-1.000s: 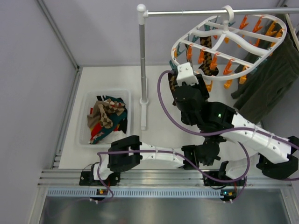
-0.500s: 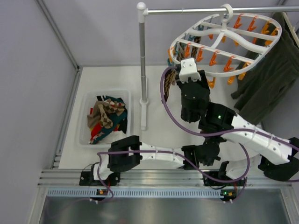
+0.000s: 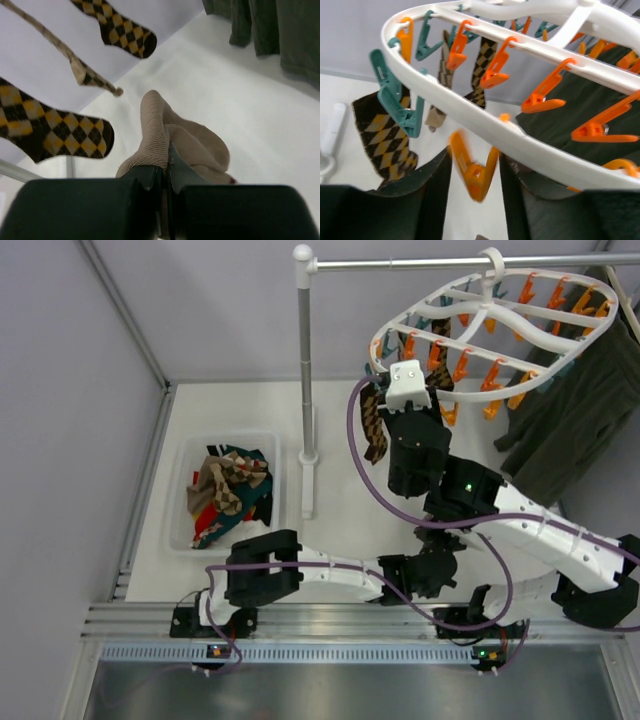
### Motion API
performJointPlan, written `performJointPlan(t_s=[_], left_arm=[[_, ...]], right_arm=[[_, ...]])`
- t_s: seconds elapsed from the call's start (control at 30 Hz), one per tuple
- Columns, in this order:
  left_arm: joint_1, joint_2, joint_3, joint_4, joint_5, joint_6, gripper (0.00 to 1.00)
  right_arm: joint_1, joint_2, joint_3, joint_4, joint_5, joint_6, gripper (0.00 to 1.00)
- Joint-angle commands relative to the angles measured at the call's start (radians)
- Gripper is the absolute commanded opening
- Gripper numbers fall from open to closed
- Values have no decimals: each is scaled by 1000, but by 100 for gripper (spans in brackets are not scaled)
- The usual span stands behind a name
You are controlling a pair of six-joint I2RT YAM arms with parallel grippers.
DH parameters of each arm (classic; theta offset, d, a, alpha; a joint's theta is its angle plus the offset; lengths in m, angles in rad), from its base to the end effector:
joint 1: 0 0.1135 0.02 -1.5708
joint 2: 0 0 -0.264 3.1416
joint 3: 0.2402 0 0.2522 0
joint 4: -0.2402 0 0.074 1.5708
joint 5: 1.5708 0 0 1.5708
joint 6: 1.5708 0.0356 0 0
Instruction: Remove the socks clipped to the hanger
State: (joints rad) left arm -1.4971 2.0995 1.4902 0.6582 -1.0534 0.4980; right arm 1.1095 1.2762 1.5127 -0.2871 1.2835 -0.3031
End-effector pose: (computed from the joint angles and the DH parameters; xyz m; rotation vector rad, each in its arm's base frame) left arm 0.0662 -0.4763 0.2549 0.6718 1.3931 0.0097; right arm 0.1425 0.2099 0.4776 -0.1416 1.5938 -0.4101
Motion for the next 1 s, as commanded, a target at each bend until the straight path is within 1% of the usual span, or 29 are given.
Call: performJointPlan(t_s=[0.0, 0.03, 0.07, 0.1, 0.13, 0.17, 0.2, 0.23, 0.27, 0.3, 0.33, 0.37, 0.4, 0.47, 0.5, 0.53, 0.57, 0.63, 0.67, 0.73, 0.77, 0.8, 0.83, 0.87, 0.9, 0.93, 0.97], left_arm=[[9, -143, -158, 24, -37, -141, 0], [12, -182, -198, -50, -31, -195, 0], [18, -223, -234, -112, -14, -260, 0], [27, -305, -290, -191, -1, -408, 0], [55, -349, -316, -257, 48, -473, 0], [70, -392, -346, -338, 62, -516, 0], [87, -474, -407, -357, 64, -579, 0], [92, -514, -432, -385, 72, -608, 0], [98, -554, -447, -487, 87, -643, 0], [119, -629, -470, -538, 87, -723, 0], [133, -665, -479, -602, 86, -763, 0], [150, -700, -482, -732, 89, -806, 0], [191, -769, -487, -803, 89, -887, 0], [239, -840, -495, -900, 84, -950, 0], [285, -908, -496, -987, 87, -995, 0], [308, -942, -496, -1017, 92, -1006, 0], [355, -1005, -493, -1046, 96, -1018, 0], [406, -1053, -487, -1104, 110, -1017, 0], [463, -1082, -472, -1121, 115, -1015, 0], [530, -1095, -452, -1172, 171, -1009, 0], [614, -1084, -426, -1186, 209, -1010, 0], [670, -1076, -412, -1197, 312, -1010, 0], [723, -1064, -400, -1210, 378, -1012, 0], [841, -1037, -378, -1217, 430, -1024, 0], [898, -1021, -372, -1221, 522, -1029, 0], [947, -1003, -364, -1223, 564, -1035, 0], [1042, -966, -358, -1220, 602, -1052, 0]], right_arm=[[-13, -41, 4, -47, -67, 103, 44], [-13, -50, 3, -91, -110, 155, 53], [-11, -69, 3, -110, -136, 180, 60], [-11, -80, 1, -130, -166, 206, 63], [-13, -92, -3, -150, -240, 249, 66], [-13, -116, -8, -170, -280, 268, 72], [-11, -129, -20, -184, -324, 289, 76], [-11, -144, -28, -185, -396, 318, 80], [-13, -173, -34, -196, -444, 341, 90], [-13, -188, -57, -192, -543, 349, 97], [-11, -217, -68, -190, -590, 360, 99], [-13, -230, -77, -185, -634, 367, 99], [-13, -244, -95, -182, -733, 372, 99], [-11, -279, -115, -172, -843, 374, 99], [-11, -288, -127, -170, -913, 378, 99], [-13, -307, -132, -170, -943, 390, 100], [-13, -317, -137, -169, -969, 395, 99], [-11, -353, -155, -159, -1033, 412, 99], [-13, -366, -161, -152, -1047, 418, 99], [-13, -403, -187, -132, -1060, 436, 99], [-11, -413, -195, -127, -1060, 443, 100], [-11, -420, -213, -124, -1055, 450, 100], [-11, -432, -223, -112, -1052, 453, 99], [-13, -437, -241, -104, -1053, 455, 99], [-13, -443, -247, -103, -1059, 453, 99], [-11, -445, -250, -101, -1064, 456, 99], [-13, -445, -253, -103, -1070, 453, 99]])
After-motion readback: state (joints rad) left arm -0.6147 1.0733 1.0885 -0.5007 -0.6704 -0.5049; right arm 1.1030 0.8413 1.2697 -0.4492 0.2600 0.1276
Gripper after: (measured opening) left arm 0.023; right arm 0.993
